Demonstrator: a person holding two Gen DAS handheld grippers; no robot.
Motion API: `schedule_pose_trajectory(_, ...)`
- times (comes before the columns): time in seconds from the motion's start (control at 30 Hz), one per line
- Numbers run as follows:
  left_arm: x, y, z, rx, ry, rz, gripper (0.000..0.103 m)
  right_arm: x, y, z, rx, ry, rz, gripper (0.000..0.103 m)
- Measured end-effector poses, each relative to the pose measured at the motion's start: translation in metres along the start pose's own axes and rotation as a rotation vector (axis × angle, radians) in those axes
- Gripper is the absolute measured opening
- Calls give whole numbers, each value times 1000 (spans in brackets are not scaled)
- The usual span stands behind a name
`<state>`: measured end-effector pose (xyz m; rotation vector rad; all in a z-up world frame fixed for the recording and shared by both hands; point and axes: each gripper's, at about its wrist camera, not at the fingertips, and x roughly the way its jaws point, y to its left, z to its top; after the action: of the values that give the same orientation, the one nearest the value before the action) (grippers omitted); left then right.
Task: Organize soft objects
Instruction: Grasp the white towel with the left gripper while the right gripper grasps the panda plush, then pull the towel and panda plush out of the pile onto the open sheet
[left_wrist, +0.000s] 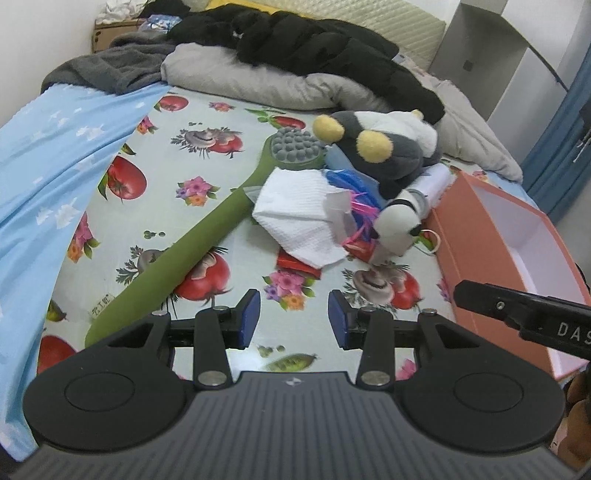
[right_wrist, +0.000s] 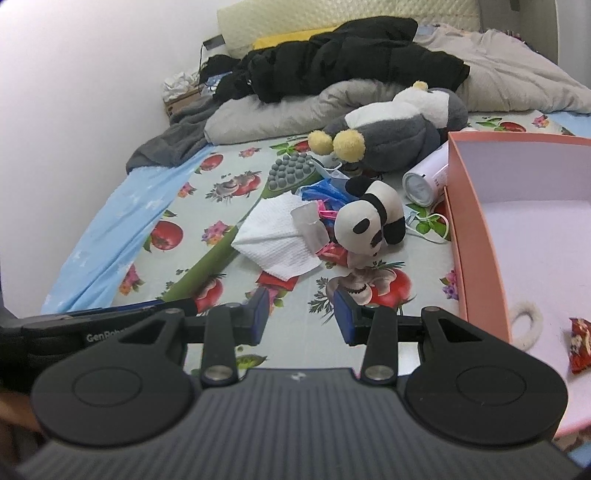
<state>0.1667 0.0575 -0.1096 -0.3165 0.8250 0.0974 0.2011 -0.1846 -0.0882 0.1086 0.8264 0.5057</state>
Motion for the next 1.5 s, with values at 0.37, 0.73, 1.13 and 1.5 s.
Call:
schedule_pose_trajectory(0.37,69,28,26,-75,36,9,46,55,-18,36,51,9,-9,72)
schedule_pose_trajectory(0.73,140,42,51,-182,11,-21,46,109,-39,61,82,41,-52,72)
schedule_pose_trajectory(1.13,152,49,61,-241,-55,-52,9,131,-36,61,-10,74,-148,51)
schedule_pose_trajectory(1.5,108,34,65,-199,-141,-116,3,90,-28,55,-22,23,-137,43)
